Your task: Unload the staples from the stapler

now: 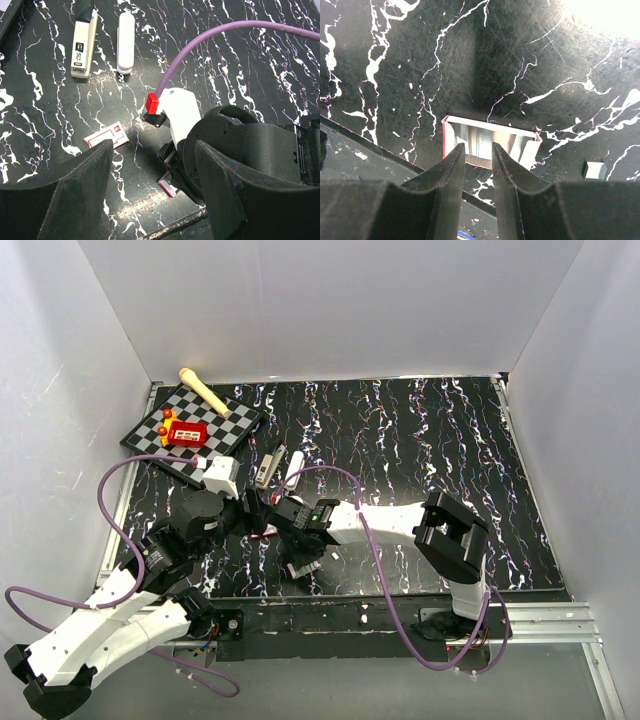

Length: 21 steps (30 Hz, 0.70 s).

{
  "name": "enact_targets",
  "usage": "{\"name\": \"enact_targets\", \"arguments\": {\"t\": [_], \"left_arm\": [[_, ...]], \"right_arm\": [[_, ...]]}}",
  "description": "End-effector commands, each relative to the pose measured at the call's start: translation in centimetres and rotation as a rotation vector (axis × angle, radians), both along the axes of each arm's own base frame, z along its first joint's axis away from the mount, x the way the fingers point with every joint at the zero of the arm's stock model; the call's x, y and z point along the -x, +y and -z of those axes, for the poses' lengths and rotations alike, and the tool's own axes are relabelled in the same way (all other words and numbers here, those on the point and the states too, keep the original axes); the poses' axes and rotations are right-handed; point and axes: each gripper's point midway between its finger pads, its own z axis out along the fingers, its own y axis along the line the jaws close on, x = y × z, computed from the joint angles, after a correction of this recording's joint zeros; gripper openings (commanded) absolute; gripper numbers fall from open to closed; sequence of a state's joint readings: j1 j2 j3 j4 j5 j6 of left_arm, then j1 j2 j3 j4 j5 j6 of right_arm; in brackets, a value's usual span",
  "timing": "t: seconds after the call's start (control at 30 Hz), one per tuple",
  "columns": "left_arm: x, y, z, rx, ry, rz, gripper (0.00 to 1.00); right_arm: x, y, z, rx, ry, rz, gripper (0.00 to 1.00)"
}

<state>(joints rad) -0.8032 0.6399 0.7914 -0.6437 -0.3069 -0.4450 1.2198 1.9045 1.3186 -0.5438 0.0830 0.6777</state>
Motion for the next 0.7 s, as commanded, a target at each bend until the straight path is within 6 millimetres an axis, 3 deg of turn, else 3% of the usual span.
{"name": "enact_targets", "arguments": {"t": [0.0, 0.17, 0.33, 0.47, 0.67], "left_arm": [[0.2, -0.2, 0.4, -0.004, 0.007, 0.017, 0.66], [0.2, -0.3, 0.5, -0.009, 0.011, 0.018, 0.66], [0.1, -0.2, 0.6, -0.012, 0.012, 0.014, 0.66], [0.0, -0.2, 0.7, -0.016, 0.016, 0.01, 0.66], [0.0, -0.2, 0.8, -0.02, 0.018, 0.008, 0.66]], "right_arm": [[-0.9, 1.6, -2.7, -0.097, -0.069, 0.009, 0.37], [-1.7, 0.4, -4.3, -0.108, -0.14, 0.056, 0.37], [-2.0, -0.2, -4.7, -0.109, -0.159, 0.07, 0.34], [-1.9, -0.1, -4.5, -0.101, -0.152, 0.066, 0.17], [-1.7, -0.3, -3.8, -0.052, -0.126, 0.06, 0.01]]}}
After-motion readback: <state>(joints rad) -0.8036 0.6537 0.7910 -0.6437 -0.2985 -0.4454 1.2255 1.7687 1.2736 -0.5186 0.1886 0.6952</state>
